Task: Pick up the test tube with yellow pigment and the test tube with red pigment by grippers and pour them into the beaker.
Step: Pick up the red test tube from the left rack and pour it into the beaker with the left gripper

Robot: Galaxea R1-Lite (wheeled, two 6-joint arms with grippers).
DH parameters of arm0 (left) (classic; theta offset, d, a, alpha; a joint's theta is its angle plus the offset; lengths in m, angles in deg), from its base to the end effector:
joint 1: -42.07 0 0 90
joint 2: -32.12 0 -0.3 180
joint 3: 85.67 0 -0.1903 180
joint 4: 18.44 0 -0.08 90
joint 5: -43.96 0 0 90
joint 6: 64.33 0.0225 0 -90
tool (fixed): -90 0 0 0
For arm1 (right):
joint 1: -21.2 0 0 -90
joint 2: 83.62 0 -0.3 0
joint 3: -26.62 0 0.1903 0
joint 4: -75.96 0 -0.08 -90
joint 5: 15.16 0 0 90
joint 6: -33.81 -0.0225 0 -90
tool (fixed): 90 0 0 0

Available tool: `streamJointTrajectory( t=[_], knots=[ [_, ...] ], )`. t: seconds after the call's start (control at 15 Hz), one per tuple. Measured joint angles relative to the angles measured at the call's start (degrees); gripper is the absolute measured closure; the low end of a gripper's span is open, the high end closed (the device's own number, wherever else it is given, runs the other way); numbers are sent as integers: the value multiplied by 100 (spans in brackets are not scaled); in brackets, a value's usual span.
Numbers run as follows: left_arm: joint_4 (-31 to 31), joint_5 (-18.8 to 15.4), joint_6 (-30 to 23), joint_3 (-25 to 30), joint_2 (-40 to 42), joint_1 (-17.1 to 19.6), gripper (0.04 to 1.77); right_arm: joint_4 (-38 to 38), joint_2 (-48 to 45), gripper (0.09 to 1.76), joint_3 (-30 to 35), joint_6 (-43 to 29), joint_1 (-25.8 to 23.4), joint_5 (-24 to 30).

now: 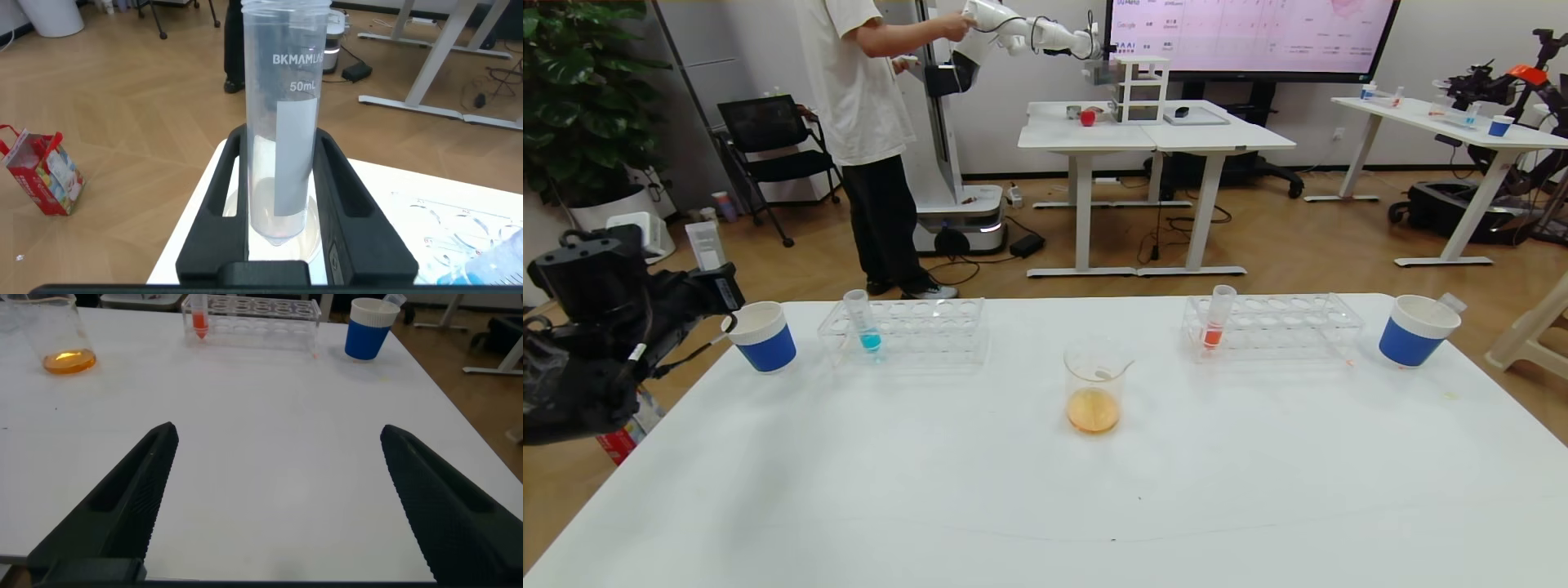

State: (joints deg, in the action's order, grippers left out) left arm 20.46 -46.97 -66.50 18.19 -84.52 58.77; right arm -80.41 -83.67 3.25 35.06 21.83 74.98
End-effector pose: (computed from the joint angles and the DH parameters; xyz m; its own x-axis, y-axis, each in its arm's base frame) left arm 0.3657 0.1093 0.1417 0.9620 0.2717 -0.0279 -0.2726 0.9614 -0.0383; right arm -0.0229 -0.0002 0.0750 0.9999 0.0134 -0.0037 -0.0135 0.9997 -0.0218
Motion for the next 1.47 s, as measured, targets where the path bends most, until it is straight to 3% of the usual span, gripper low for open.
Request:
streamJointTrajectory(
  t=[0.4, 0.73, 0.8, 1.13, 1.47],
  knots=[
    [-12, -830, -2, 380, 241, 146, 131, -2, 0, 12, 0, 0, 5, 0],
    [204, -918, 20, 390, 234, 236, 131, 0, 0, 12, 0, -2, 2, 0],
    [361, -922, 33, 388, 180, 232, 131, -2, 0, 12, 0, -2, 2, 2],
    [2302, -926, 5, 573, -616, 165, 131, -2, 0, 12, 0, 0, 2, 0],
    [2593, -929, -37, 818, -1224, 105, 131, 0, 0, 12, 0, -2, 5, -2]
  ],
)
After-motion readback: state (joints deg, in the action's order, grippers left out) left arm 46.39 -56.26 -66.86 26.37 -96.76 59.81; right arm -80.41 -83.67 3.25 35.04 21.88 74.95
